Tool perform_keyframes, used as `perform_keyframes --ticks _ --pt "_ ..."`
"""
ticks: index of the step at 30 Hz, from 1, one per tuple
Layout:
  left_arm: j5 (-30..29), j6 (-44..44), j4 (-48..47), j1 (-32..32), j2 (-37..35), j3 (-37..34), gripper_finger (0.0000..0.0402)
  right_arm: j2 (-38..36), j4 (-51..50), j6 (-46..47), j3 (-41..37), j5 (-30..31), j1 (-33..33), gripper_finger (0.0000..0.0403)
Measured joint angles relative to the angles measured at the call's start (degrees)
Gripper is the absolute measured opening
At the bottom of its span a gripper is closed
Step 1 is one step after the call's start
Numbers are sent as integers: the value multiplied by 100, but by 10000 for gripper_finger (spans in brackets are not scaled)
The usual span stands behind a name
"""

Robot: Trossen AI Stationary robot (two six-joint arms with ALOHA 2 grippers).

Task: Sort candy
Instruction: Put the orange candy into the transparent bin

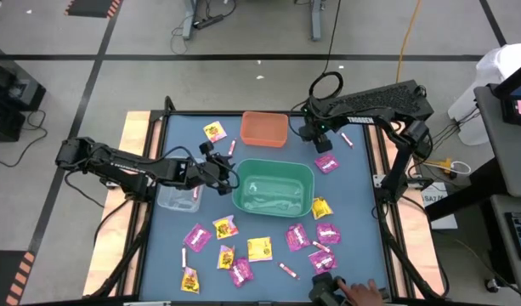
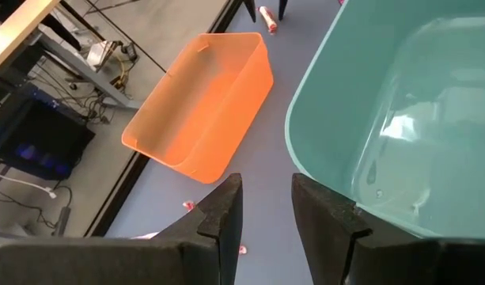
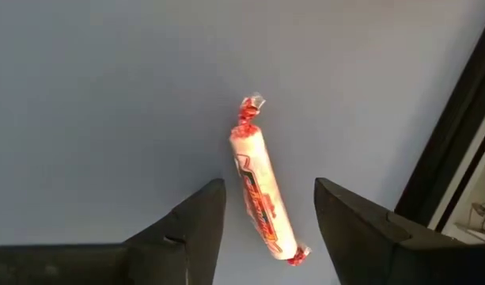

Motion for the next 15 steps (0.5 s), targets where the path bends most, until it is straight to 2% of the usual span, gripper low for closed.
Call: perform_keyframes --ticks 10,15 --pt "2 0 -19 0 0 1 118 21 -257 29 -4 -100 2 55" --pt "2 0 -19 0 0 1 118 26 -328 59 -4 -157 7 22"
